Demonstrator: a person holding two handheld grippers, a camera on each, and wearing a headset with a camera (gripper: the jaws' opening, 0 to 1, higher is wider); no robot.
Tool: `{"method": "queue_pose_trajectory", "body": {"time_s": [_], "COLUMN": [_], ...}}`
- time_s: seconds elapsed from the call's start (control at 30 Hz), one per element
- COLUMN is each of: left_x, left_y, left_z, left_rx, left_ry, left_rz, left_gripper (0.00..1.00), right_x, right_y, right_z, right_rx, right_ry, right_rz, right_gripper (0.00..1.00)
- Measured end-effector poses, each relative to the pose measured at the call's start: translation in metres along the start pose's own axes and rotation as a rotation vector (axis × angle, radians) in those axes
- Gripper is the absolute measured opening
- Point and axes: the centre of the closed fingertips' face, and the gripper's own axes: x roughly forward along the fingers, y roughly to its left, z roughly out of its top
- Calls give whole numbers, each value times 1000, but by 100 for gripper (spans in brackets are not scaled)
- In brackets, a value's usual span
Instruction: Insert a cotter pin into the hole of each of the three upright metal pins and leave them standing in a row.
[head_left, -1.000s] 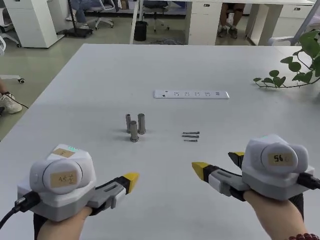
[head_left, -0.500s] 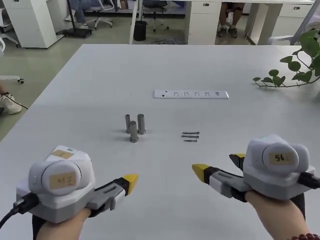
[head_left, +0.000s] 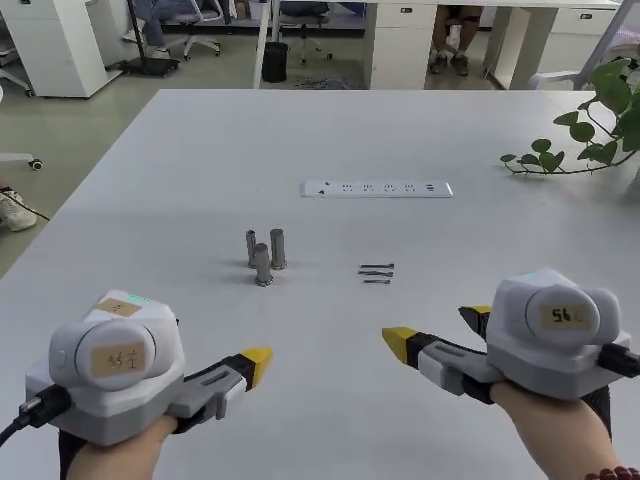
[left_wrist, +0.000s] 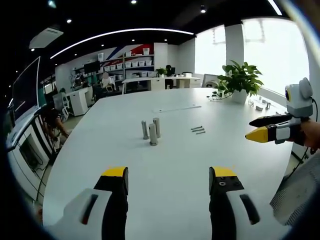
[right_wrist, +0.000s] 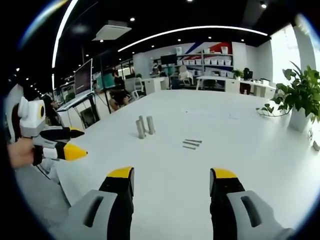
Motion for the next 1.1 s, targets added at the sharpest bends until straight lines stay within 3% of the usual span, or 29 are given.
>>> {"method": "queue_pose_trajectory", "body": {"time_s": [0.57, 1.1], "left_x": [1, 31], "left_y": [1, 32], "left_z": [-2, 7], "left_rx": [-32, -13], "left_ry": [-4, -7], "left_rz": [-7, 5], "left_gripper": [63, 57], "right_x": [2, 10], "right_y": [2, 13], "right_z": [1, 9], "right_rx": [0, -15], "right_ry": [-6, -18], "right_rz": [1, 50], "right_gripper": [58, 58]}}
